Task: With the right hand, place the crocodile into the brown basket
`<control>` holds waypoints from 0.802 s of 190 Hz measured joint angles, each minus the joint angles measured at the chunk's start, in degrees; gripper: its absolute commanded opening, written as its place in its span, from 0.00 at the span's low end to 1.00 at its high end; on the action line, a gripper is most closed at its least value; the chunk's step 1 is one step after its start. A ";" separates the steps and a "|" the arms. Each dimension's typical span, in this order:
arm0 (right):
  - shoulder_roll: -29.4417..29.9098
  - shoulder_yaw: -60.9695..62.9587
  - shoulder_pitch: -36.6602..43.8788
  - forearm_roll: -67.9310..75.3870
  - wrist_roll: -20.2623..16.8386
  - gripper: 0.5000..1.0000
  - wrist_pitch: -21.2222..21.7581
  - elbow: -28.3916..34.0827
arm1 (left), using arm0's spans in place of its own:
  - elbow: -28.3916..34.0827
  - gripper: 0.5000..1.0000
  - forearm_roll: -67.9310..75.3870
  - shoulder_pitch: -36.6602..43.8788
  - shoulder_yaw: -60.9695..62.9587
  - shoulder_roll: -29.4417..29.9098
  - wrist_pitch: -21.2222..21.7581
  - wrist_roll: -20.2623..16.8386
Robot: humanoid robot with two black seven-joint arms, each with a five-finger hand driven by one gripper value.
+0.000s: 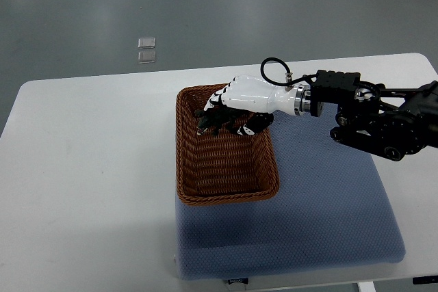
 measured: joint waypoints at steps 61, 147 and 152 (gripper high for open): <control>0.40 0.11 -1.92 -0.18 -0.37 0.80 0.06 -0.45 | 0.00 1.00 0.00 -0.01 0.00 0.00 0.00 0.00; -1.26 10.94 -4.36 0.14 -0.63 0.82 2.15 -0.97 | 0.00 1.00 0.00 -0.01 0.00 0.00 0.00 0.00; -1.32 13.02 -4.97 0.15 -0.67 0.82 3.12 -1.04 | 0.00 1.00 0.00 -0.01 0.00 0.00 0.00 0.00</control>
